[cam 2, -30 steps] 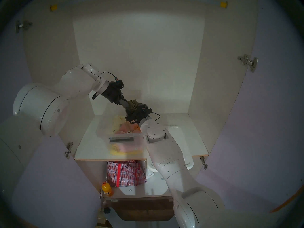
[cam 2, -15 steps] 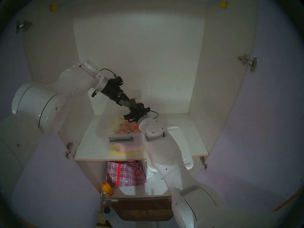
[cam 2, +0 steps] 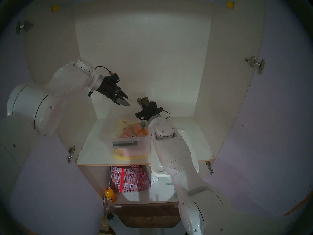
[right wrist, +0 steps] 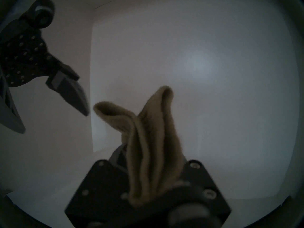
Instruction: Take socks out of the storage bin, place them on top of the cabinet, and put the lid back on the bin
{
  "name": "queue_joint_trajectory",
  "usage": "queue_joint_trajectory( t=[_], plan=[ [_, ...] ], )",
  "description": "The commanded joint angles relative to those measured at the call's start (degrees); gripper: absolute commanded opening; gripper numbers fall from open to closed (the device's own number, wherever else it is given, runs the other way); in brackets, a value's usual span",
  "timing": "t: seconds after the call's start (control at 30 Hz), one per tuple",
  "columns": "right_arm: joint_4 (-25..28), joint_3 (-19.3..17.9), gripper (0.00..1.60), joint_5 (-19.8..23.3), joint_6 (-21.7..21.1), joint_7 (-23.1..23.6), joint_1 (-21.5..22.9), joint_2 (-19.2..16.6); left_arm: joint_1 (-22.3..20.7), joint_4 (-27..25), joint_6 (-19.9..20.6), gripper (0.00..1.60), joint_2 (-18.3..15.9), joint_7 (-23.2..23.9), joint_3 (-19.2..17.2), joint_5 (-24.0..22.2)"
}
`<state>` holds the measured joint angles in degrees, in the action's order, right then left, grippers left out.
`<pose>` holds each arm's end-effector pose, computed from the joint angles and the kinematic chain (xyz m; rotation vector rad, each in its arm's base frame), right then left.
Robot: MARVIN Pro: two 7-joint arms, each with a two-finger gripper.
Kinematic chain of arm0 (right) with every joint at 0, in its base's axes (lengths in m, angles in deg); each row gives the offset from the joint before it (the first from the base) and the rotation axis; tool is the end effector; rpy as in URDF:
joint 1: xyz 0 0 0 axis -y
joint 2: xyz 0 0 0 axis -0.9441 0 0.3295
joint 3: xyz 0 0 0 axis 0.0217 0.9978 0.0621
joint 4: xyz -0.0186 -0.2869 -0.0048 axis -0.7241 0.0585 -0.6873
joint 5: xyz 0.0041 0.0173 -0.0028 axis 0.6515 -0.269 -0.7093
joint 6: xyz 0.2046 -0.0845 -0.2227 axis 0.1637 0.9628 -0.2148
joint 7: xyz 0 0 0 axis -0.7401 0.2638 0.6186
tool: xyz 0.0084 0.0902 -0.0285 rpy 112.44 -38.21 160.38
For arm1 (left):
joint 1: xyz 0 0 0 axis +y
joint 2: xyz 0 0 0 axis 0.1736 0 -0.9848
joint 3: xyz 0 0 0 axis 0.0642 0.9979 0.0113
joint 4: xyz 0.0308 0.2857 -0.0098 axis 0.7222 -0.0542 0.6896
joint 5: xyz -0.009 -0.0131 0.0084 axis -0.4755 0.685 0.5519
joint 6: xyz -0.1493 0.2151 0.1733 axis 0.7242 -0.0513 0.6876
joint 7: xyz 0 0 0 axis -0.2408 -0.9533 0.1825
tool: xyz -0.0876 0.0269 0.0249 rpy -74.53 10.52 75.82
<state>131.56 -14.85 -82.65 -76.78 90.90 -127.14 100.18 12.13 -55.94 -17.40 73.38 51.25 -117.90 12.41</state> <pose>0.5651 0.1451 -0.2139 -1.8436 -0.3531 -2.1616 0.6203 0.0508 -0.0501 2.0772 -1.4560 0.9887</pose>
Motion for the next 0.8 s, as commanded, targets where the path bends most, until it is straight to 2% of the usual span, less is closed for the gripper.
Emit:
queue_joint_trajectory(
  t=[0.0, 0.23, 0.77],
  plan=[
    [1.1, -1.7, 0.0, 0.6, 0.5, -1.6, 2.1, 0.2, -2.4, -0.7, -0.3, 1.6, -2.8, -1.0, -0.9, -0.6],
    [0.9, -4.6, 0.0, 1.4, 0.6, -3.8, 1.9, 0.4, -2.2, -1.1, -1.1, 1.6, -5.4, -2.0, -1.8, -0.8],
    [0.3, -8.7, 0.0, 2.6, 0.6, -8.4, 1.4, 1.6, -1.8, -1.2, -2.8, 1.6, -6.1, -4.0, -3.4, -1.0]
  ],
)
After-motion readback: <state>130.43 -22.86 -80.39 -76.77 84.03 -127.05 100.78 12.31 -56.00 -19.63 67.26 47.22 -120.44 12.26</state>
